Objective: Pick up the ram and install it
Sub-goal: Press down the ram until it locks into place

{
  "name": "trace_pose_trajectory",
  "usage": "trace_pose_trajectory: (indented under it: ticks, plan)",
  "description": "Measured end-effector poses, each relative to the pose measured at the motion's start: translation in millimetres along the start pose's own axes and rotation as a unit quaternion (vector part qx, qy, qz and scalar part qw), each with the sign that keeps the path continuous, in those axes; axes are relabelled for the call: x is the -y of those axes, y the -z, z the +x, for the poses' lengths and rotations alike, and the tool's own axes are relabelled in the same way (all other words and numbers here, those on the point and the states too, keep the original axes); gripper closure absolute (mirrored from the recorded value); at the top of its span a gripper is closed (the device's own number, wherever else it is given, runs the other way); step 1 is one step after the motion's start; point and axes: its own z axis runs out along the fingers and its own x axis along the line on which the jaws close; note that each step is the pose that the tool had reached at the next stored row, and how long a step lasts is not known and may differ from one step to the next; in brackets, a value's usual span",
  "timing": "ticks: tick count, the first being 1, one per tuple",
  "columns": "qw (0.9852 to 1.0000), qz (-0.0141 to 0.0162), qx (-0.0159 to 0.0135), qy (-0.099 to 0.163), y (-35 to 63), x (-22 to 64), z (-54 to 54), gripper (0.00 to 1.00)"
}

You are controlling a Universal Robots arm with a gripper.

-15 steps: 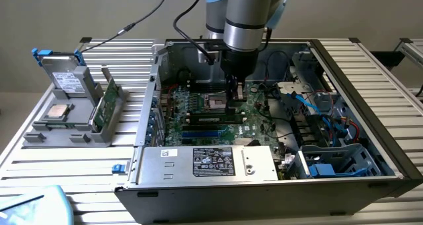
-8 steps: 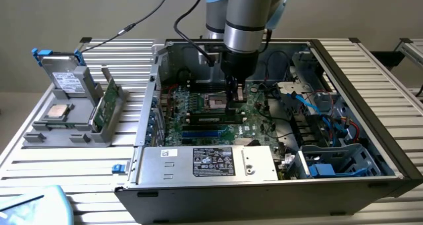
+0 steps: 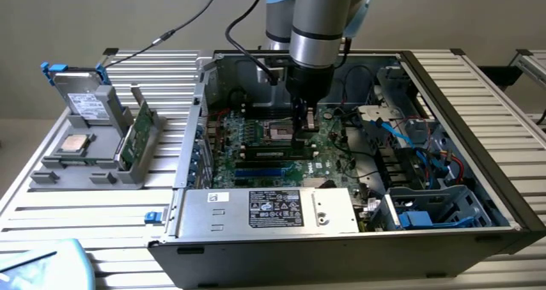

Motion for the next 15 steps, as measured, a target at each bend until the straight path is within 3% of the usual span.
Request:
trace_pose_trajectory:
  ticks: [15]
  plan:
    - [1.0000,-0.0001,0.0000,0.000,-8.0,0.7,-1.4,0.89]
